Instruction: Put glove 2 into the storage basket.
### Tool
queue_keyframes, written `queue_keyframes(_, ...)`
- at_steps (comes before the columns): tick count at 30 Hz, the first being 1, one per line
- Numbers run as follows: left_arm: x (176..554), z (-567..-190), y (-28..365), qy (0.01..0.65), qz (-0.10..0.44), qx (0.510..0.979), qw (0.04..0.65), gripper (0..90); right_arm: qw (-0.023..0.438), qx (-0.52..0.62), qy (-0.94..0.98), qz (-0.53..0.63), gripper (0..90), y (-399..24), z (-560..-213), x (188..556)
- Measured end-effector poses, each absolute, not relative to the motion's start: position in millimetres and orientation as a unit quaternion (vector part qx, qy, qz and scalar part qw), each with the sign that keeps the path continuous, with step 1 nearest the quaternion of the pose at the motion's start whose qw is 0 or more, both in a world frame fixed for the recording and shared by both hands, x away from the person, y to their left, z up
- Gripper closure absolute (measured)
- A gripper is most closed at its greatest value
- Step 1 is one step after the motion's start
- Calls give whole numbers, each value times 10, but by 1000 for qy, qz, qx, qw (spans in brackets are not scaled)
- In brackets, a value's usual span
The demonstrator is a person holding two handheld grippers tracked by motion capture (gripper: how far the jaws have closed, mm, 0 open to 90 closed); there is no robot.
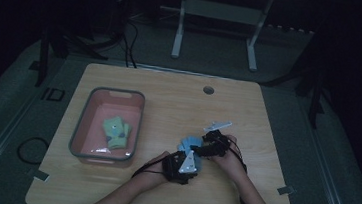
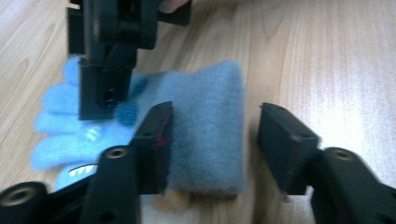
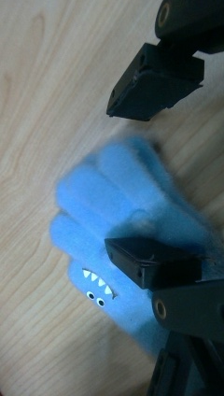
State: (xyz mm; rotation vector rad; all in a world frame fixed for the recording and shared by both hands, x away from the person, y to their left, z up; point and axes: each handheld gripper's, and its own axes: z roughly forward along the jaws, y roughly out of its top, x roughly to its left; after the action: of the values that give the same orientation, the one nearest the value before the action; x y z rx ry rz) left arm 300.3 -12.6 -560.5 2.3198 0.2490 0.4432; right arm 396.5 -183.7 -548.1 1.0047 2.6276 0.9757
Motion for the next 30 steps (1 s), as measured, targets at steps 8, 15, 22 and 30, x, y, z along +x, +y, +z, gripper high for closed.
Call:
queue_keyframes(8,3044,-5596,-105,108,168,906,373,634,76,321,882,337,428,-1829,-5490,3931)
queue_keyframes(15,3071,-5576,-90,114,156,907,374,721,27,307,889,340,678,-1807,-5469,3952)
queue_keyframes(22,3098,-5569,-51,129,137,904,385,741,-6,313,888,337,759,-1768,-5459,3982)
queue_keyframes(30,3118,-5484,-22,126,137,907,379,754,-9,320,879,353,784,-1788,-5365,3995)
